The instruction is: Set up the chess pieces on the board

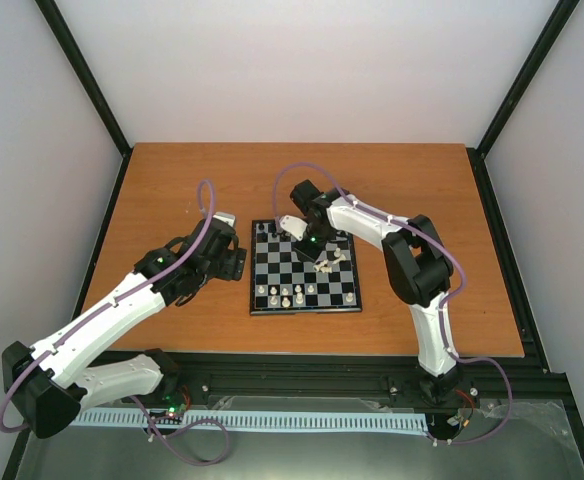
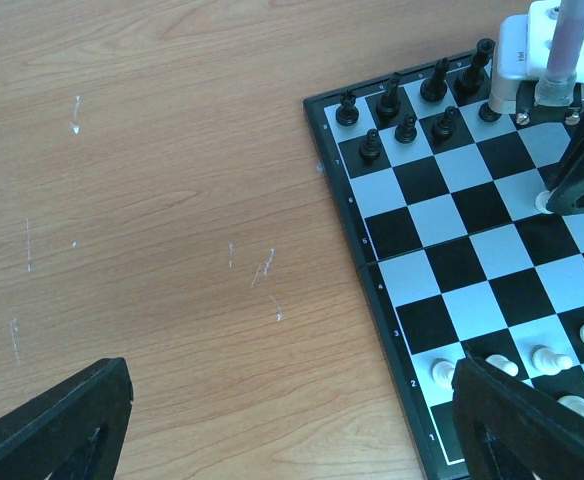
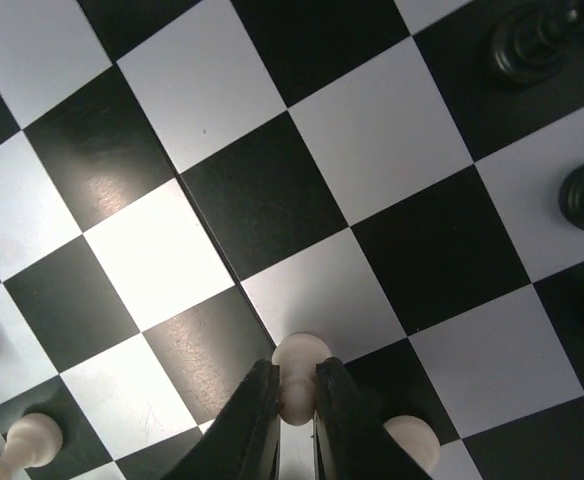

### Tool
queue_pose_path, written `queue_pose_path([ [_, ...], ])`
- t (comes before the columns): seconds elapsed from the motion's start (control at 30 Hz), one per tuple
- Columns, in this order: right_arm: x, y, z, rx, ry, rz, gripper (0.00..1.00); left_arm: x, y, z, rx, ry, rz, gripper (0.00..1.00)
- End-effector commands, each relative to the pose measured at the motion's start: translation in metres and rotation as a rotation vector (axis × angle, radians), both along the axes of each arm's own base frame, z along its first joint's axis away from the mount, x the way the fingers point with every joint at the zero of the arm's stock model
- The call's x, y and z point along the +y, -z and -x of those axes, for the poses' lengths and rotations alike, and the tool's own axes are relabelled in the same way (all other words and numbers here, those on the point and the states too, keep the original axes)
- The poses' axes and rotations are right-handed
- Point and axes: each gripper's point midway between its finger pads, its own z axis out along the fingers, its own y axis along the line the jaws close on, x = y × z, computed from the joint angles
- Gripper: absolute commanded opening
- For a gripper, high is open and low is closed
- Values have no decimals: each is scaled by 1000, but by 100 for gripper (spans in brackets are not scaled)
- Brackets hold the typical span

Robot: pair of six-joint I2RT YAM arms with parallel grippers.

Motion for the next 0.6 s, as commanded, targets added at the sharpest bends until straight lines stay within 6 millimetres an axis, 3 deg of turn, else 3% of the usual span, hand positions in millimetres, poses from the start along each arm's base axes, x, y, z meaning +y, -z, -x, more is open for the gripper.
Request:
queue_pose_path([
  [0.0, 7, -9, -1, 3, 0, -34, 10, 3, -7, -3, -25, -9, 6, 89],
  [0.27, 4, -35, 7, -21, -6, -69, 6, 3, -7, -3, -25, -8, 6, 89],
  [0.4, -7, -54, 18, -58, -16, -81, 6, 2, -7, -3, -24, -7, 6, 89],
  [0.57, -26, -61, 35, -81, -17, -57, 6, 1, -7, -2, -20, -1, 11, 89],
])
